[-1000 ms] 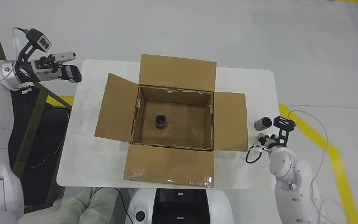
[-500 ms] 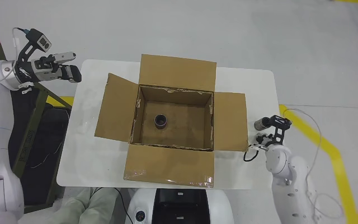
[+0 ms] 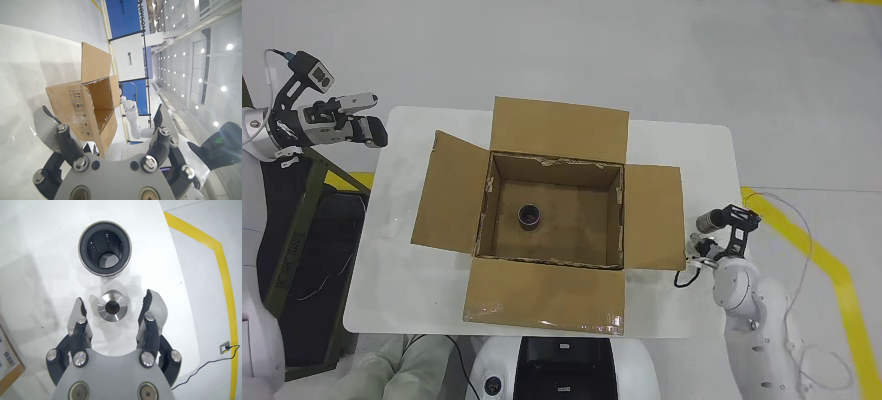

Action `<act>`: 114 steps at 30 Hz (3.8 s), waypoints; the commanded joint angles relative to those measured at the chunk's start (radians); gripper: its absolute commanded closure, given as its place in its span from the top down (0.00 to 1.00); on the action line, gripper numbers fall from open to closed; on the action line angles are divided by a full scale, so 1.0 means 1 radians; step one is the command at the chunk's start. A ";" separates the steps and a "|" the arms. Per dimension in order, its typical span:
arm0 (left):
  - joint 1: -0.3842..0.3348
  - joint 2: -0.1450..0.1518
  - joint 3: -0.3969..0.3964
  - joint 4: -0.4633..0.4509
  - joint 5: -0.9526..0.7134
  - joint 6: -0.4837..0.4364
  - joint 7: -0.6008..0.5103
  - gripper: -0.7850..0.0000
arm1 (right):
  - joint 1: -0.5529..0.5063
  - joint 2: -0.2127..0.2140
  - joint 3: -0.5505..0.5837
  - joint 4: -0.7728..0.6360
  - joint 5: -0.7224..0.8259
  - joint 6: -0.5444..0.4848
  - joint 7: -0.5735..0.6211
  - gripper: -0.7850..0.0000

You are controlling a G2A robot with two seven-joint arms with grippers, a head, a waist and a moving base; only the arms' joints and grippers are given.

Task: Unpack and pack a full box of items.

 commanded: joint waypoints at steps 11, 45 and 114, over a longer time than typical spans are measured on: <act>0.000 0.000 0.000 0.000 0.000 0.000 0.000 1.00 | -0.093 0.004 0.018 -0.254 -0.080 0.017 0.008 0.95; 0.000 0.000 0.000 0.000 0.000 0.000 0.000 1.00 | 0.102 -0.020 -0.379 -0.512 -0.336 -0.137 0.066 1.00; 0.000 0.000 0.000 0.000 0.000 0.000 0.000 1.00 | 0.702 -0.240 -0.884 0.460 0.057 -0.254 0.159 0.97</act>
